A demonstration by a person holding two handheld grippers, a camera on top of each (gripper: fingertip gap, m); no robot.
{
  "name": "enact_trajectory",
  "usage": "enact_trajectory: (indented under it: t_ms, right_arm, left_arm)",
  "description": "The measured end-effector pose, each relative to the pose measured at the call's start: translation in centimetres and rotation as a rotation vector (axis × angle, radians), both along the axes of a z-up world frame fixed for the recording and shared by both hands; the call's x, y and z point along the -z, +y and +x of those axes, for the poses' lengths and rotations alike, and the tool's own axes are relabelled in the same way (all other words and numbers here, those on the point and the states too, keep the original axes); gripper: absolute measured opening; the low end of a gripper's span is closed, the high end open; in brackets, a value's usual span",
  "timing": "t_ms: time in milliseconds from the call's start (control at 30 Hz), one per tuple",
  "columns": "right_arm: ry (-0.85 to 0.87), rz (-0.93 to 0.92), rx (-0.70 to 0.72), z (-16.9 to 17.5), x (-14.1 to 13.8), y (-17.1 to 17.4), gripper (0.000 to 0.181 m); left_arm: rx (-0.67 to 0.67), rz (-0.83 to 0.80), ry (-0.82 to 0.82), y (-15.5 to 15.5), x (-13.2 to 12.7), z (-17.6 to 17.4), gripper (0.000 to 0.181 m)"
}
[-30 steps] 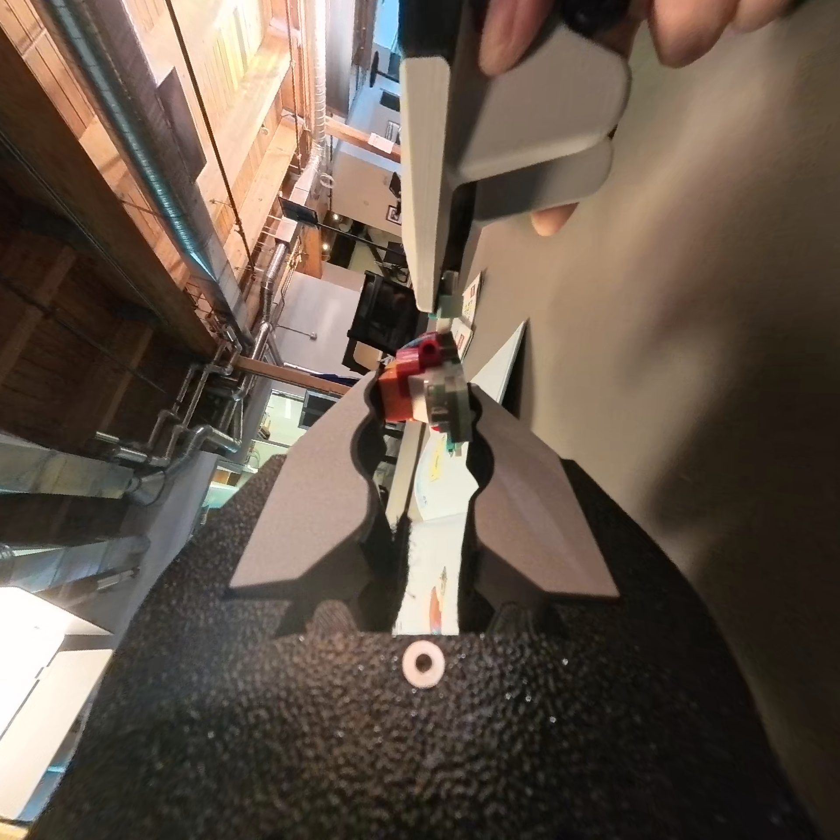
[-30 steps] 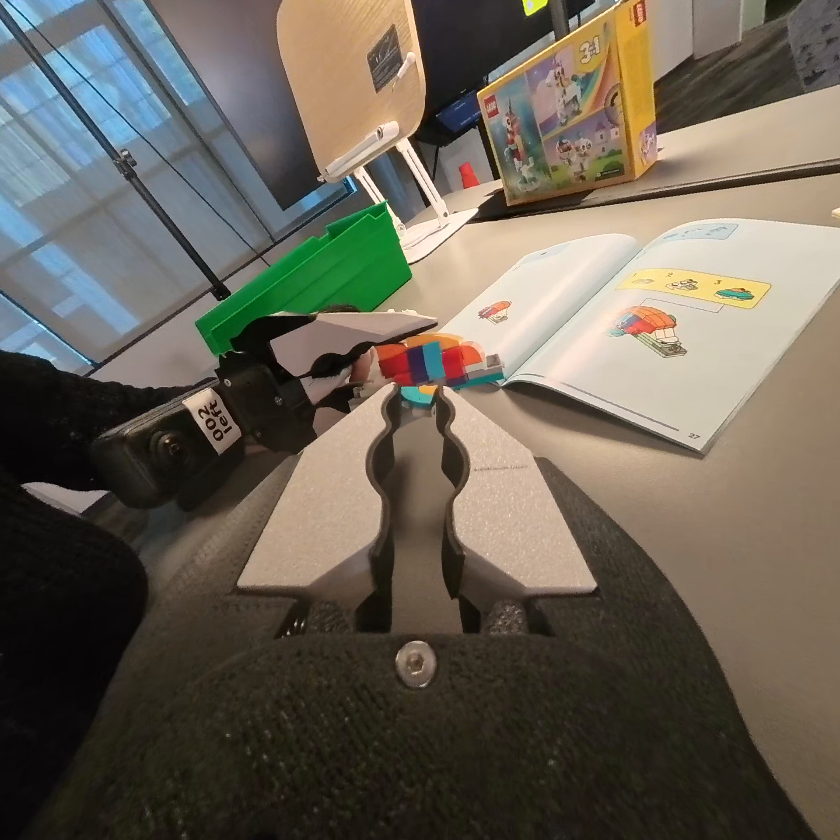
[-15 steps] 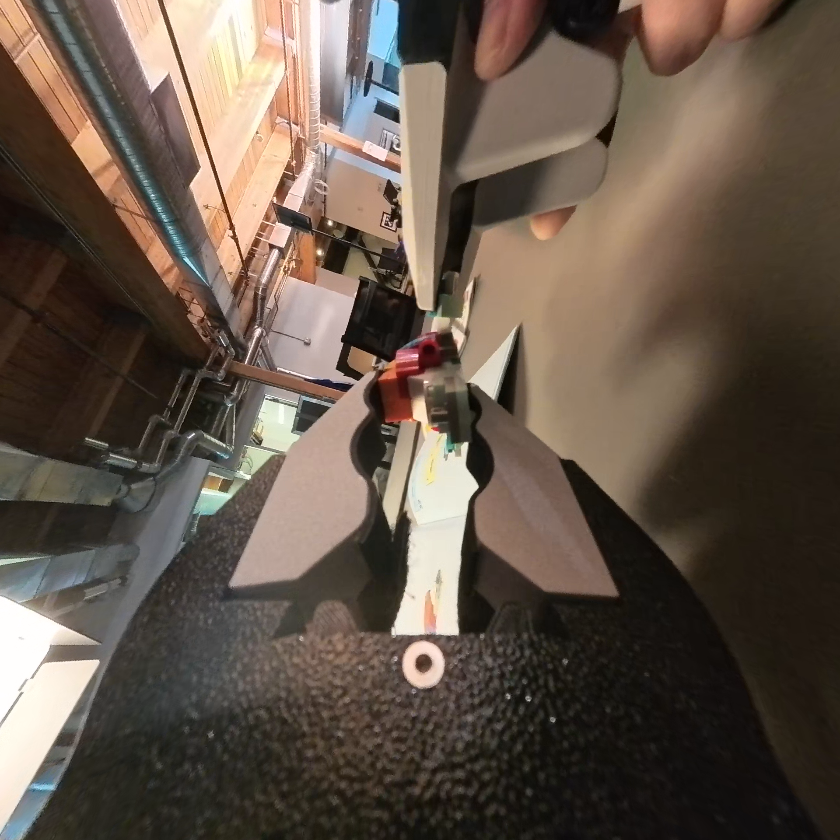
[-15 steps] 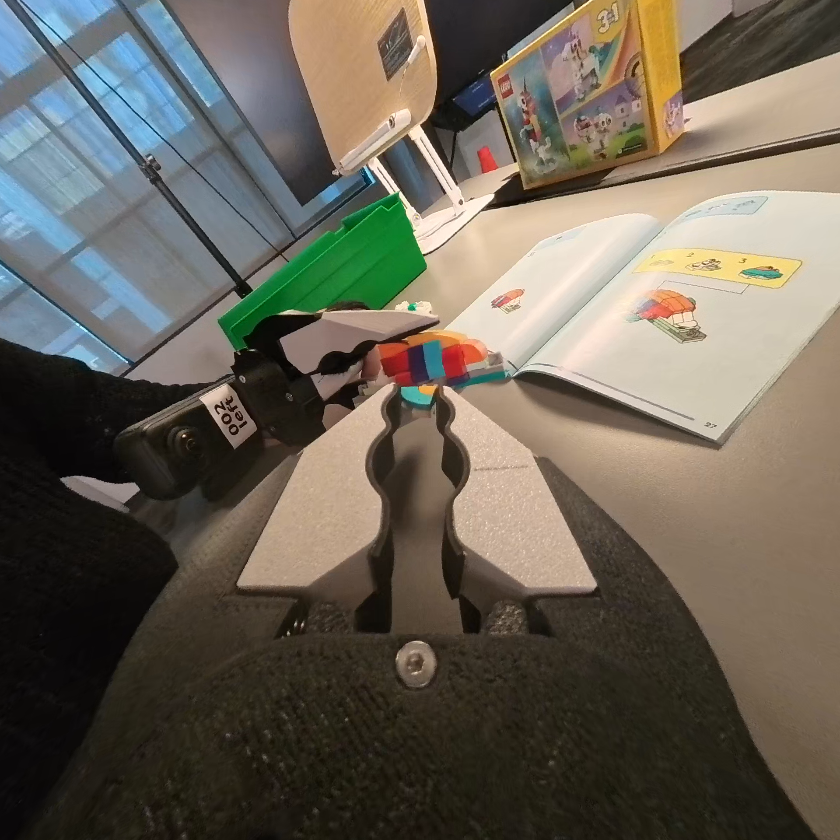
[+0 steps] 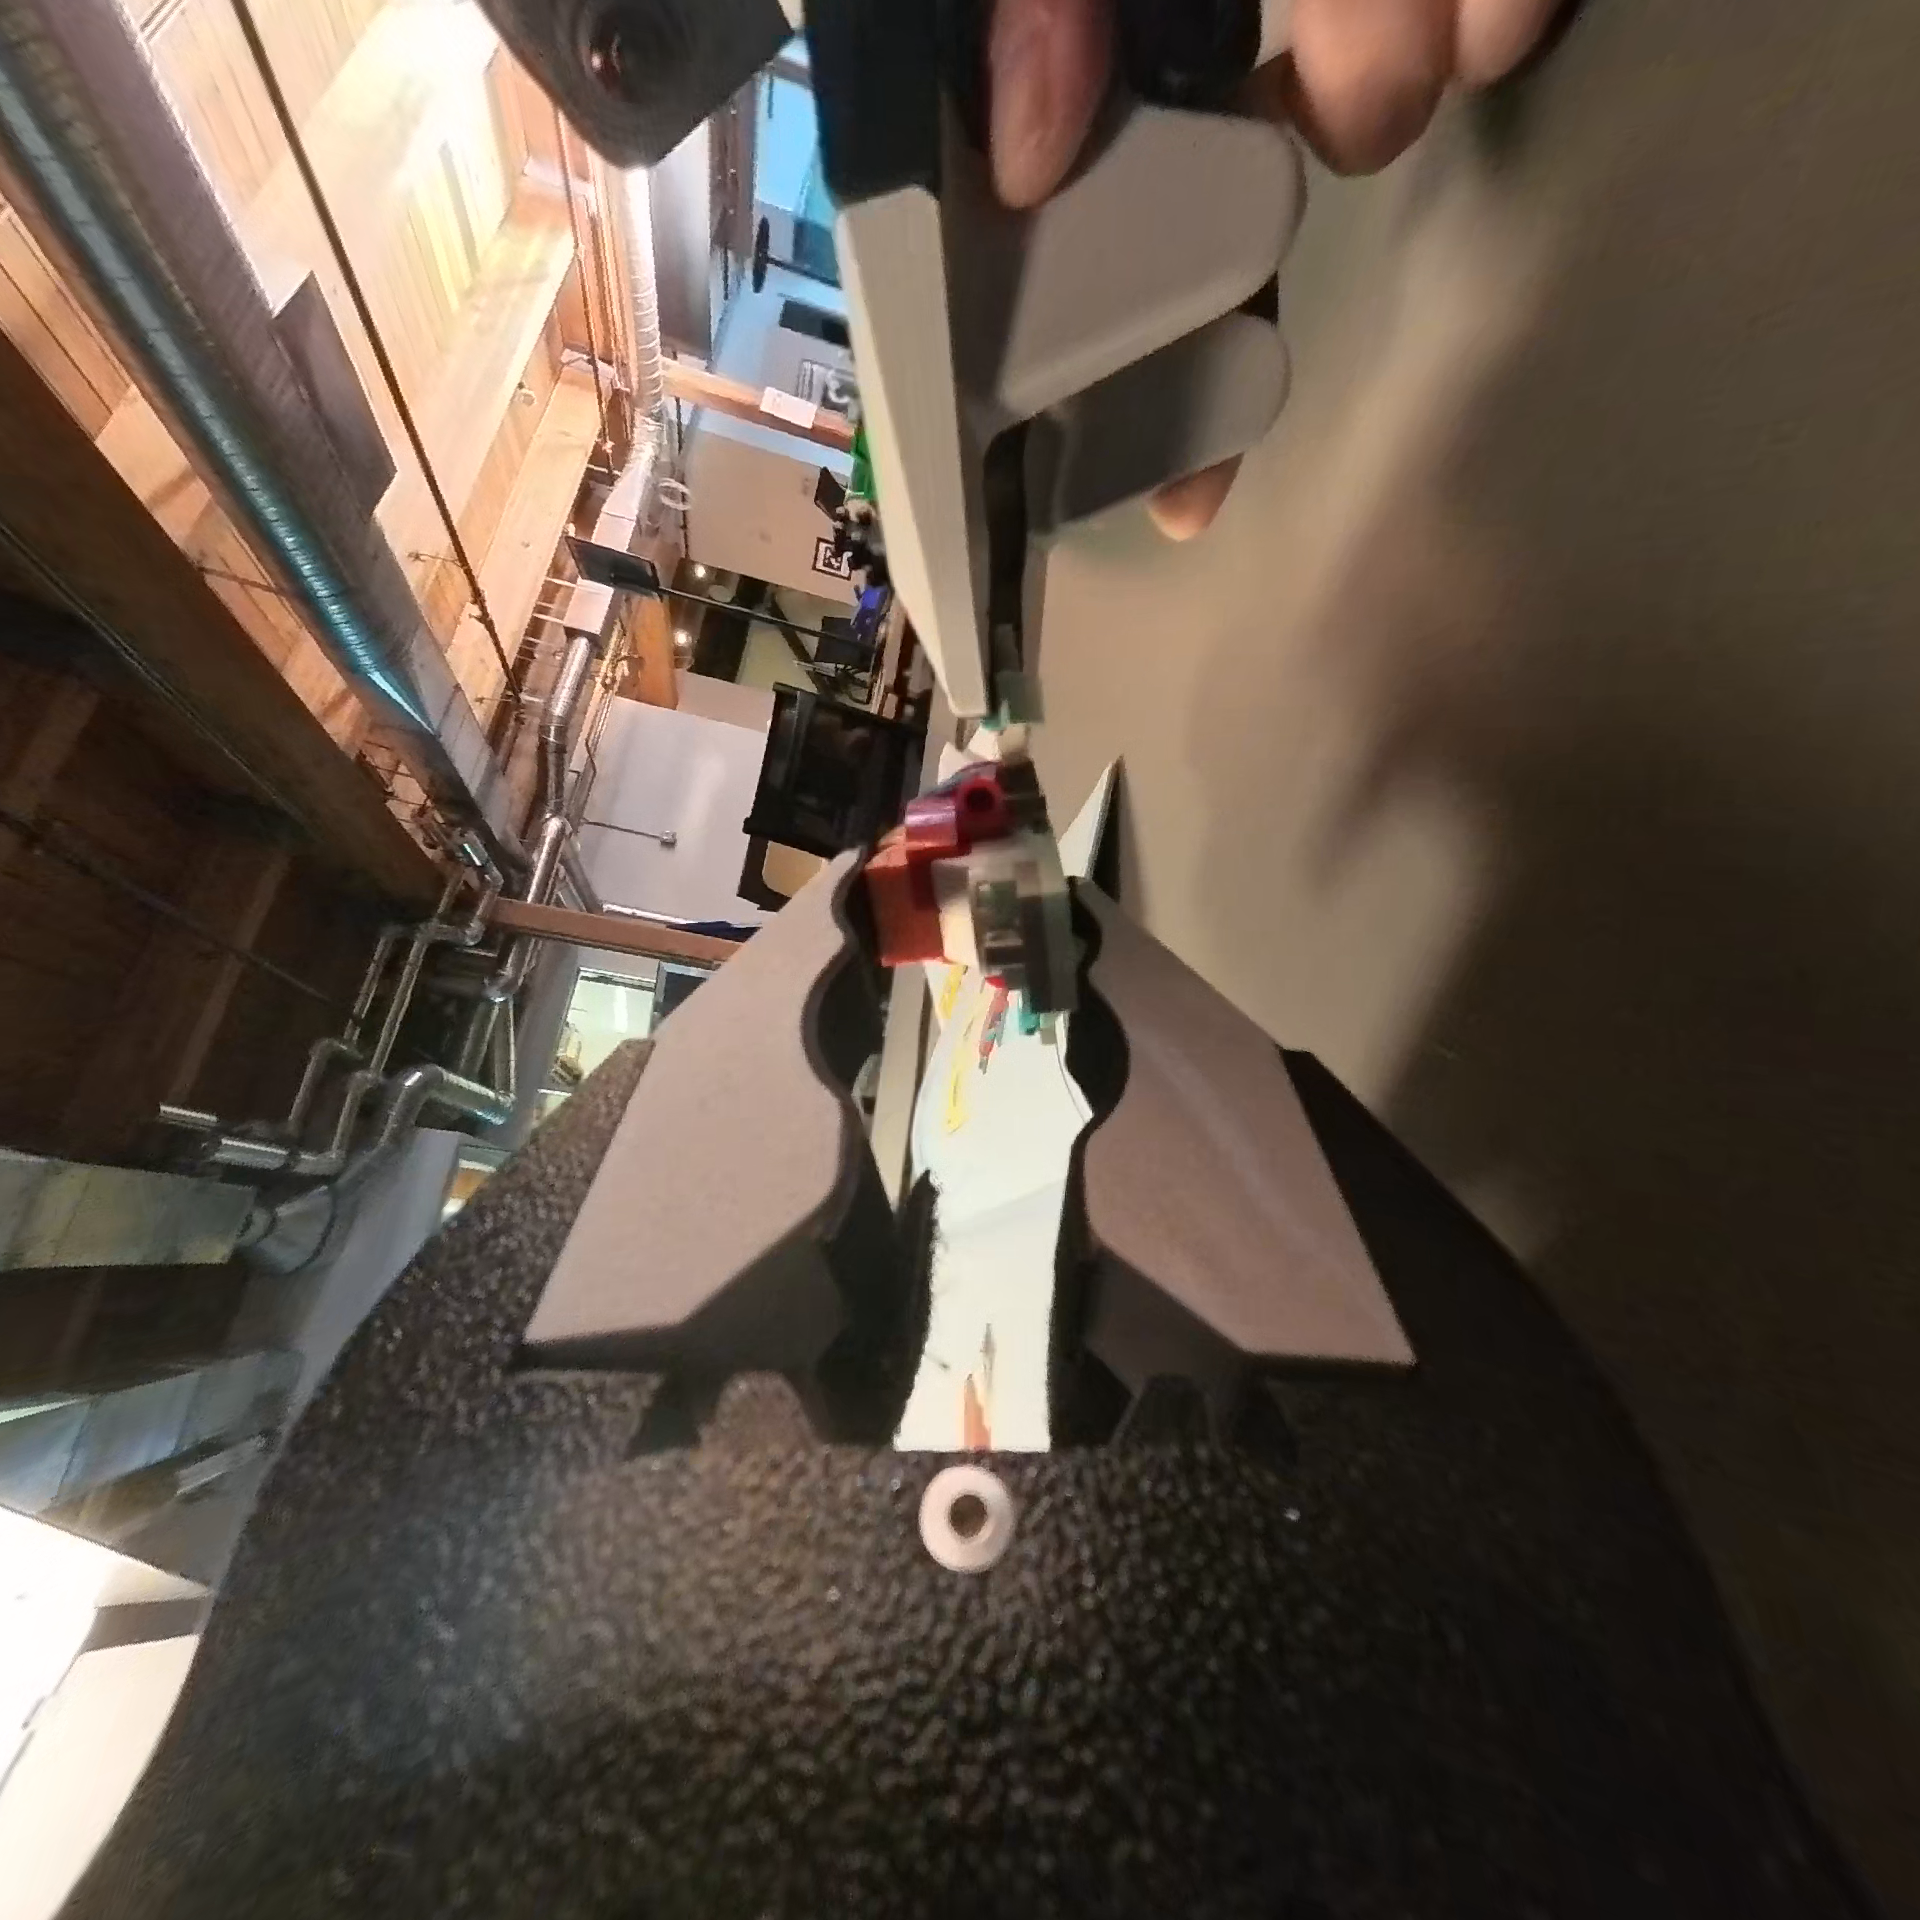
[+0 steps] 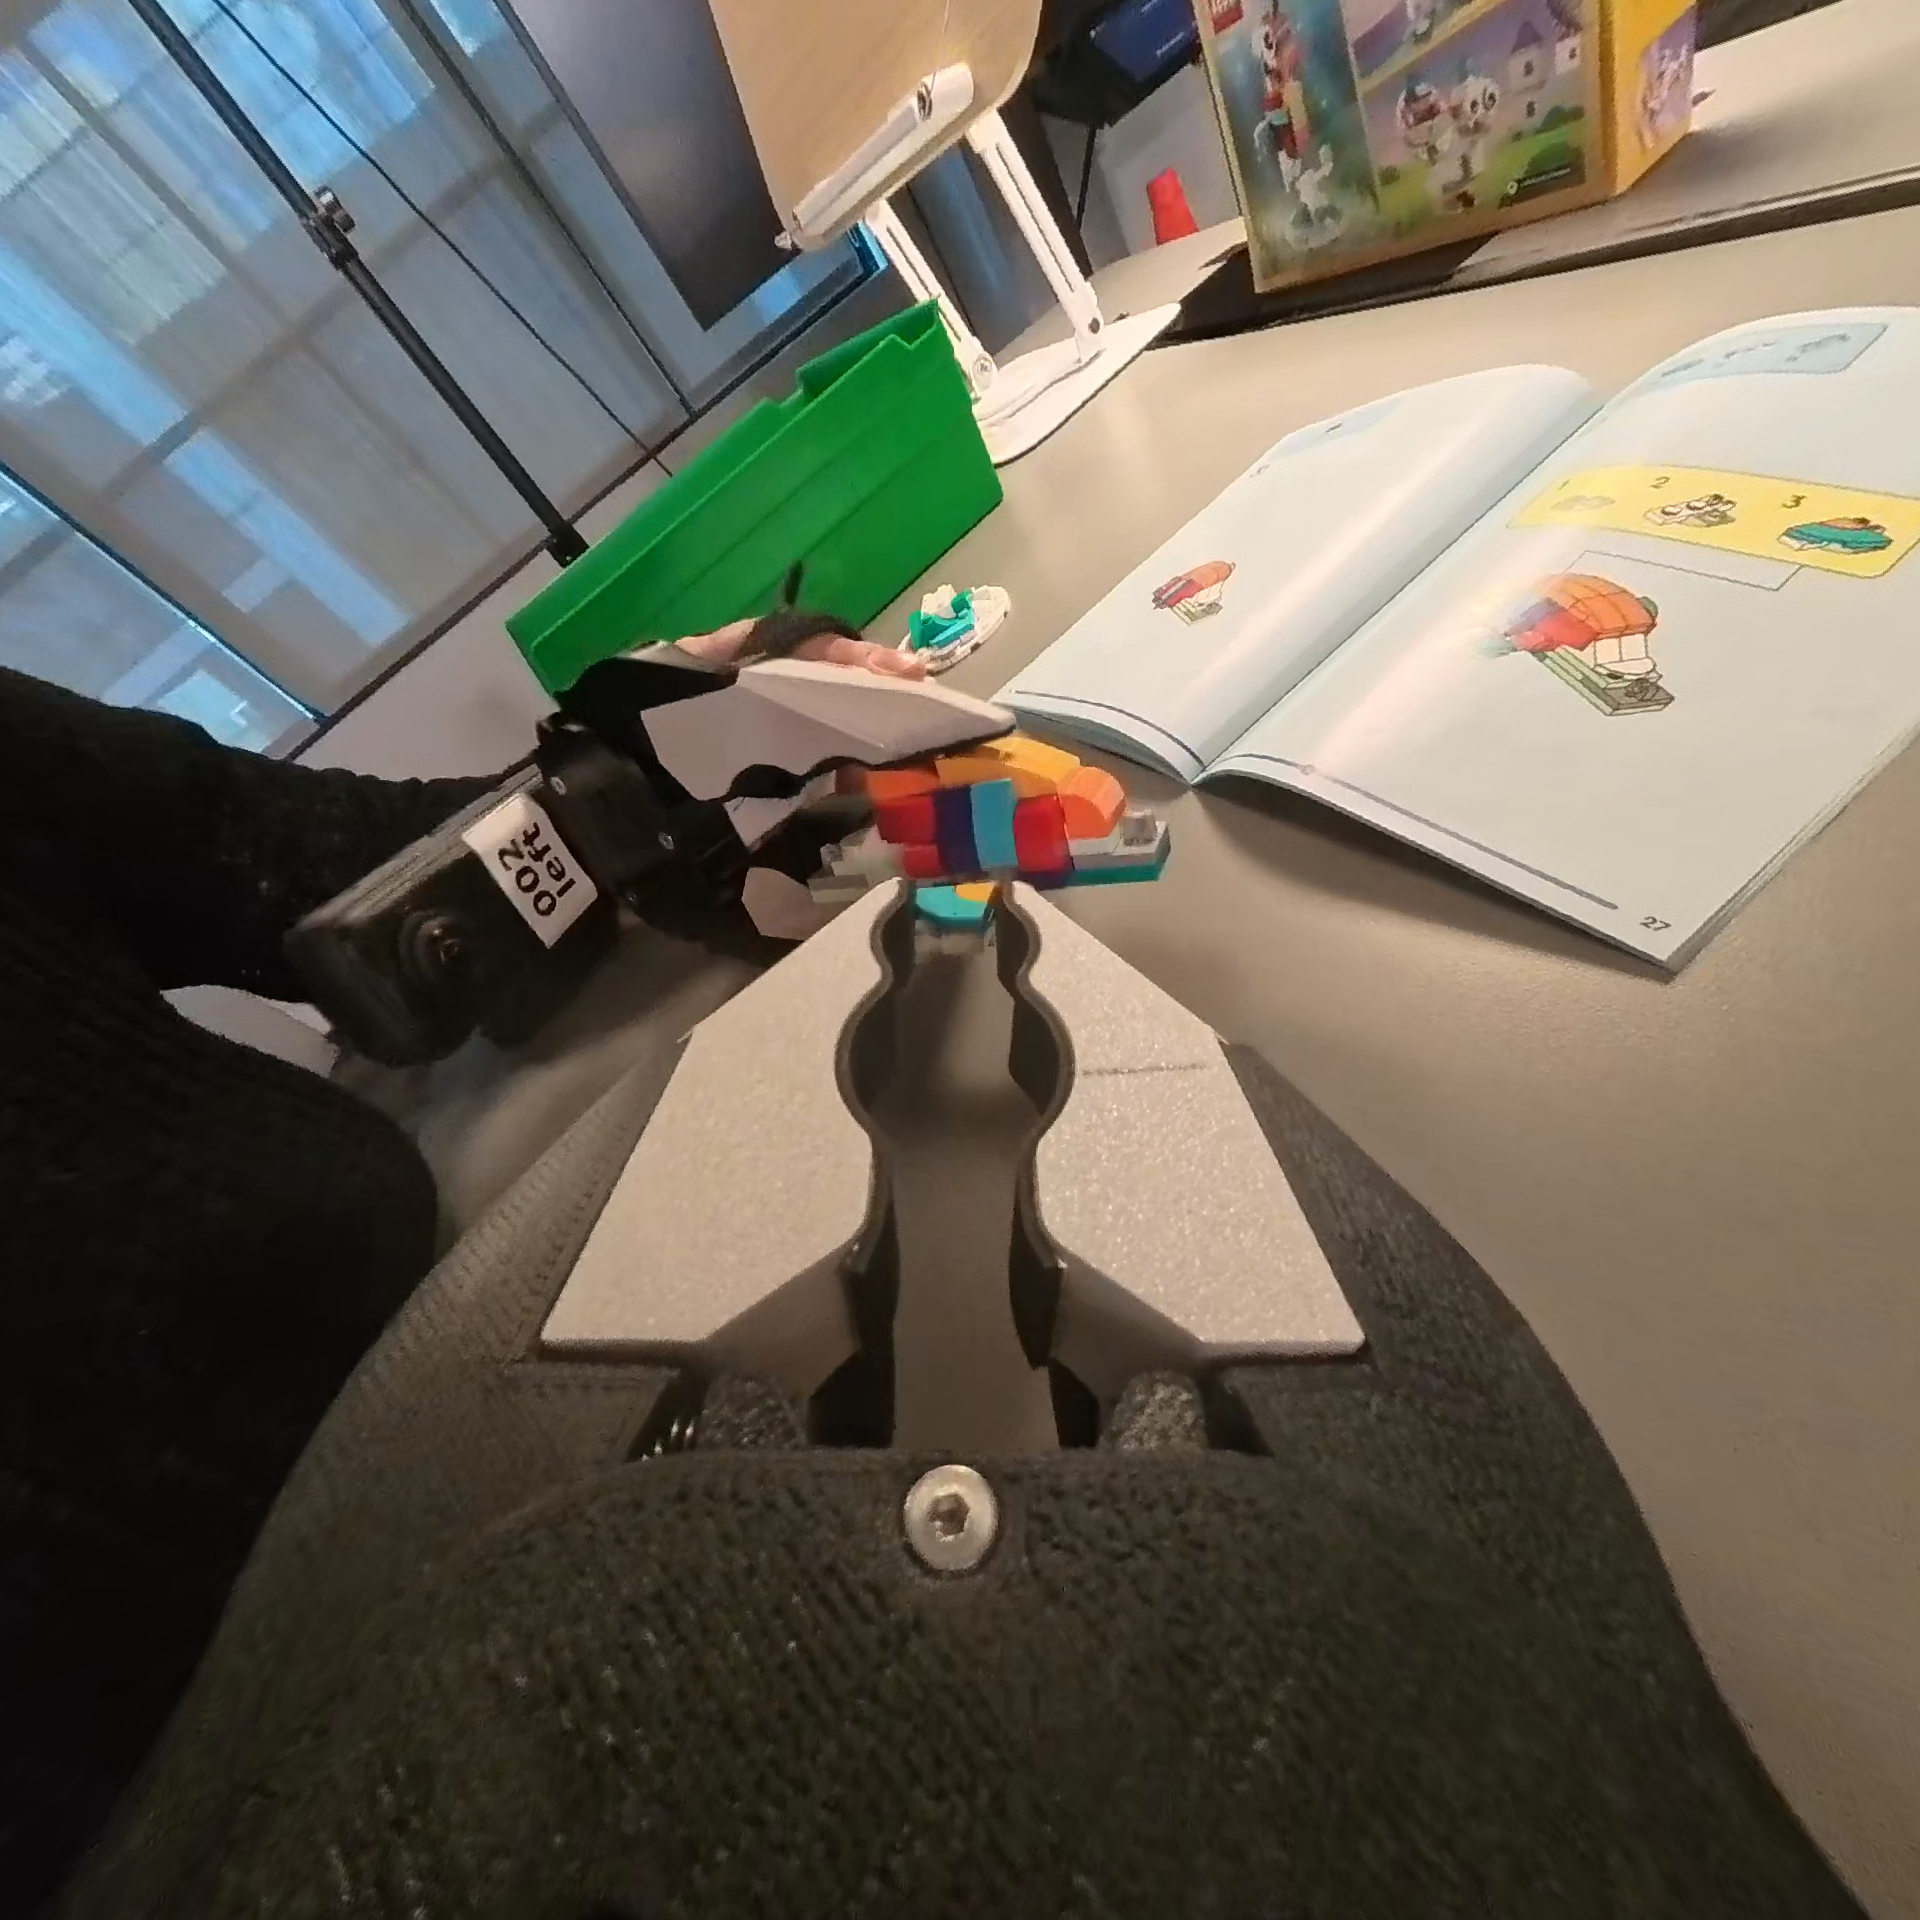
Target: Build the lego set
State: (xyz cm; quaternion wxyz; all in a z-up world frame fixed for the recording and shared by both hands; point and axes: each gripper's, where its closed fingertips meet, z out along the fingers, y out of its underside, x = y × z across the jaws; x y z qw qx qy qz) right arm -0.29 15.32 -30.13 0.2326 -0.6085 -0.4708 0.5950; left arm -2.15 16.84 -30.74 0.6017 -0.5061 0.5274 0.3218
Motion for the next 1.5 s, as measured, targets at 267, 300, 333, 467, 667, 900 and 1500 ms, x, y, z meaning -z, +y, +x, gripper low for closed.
enact_trajectory:
  t_ms: [267, 300, 333, 467, 667, 900, 1500]
  right_arm:
    - [0.009, -0.008, 0.041, -0.1, -0.1, 0.4, 0.014]
    - [0.017, -0.008, 0.049, -0.2, -0.2, 0.5, 0.014]
    - [0.035, -0.004, 0.064, -0.2, -0.5, 0.6, 0.014]
    - [0.18, -0.023, 0.174, -0.5, -2.5, 1.6, 0.013]
    - [0.268, -0.197, 0.348, -0.4, -3.4, 4.3, 0.013]
    - [0.145, -0.385, 0.408, -1.5, -1.3, 6.2, 0.013]
    - [0.002, -0.367, 0.318, -2.4, 0.5, 4.9, 0.013]
  left_arm:
    - [-0.034, 0.002, 0.006, 0.1, 0.1, 0.4, 0.03]
    - [-0.042, 0.0, -0.007, 0.2, 0.0, 0.4, 0.031]
    - [-0.056, -0.002, -0.038, 0.3, -0.3, 0.3, 0.031]
    - [-0.123, -0.123, -0.341, 1.1, -1.2, -0.2, 0.031]
    - [-0.282, -0.346, -0.693, 3.1, 0.5, -1.7, 0.031]
    - [-0.329, -0.457, -0.787, 3.5, 1.4, -1.9, 0.031]
    - [-0.319, -0.497, -0.665, 2.9, 2.6, -1.7, 0.031]
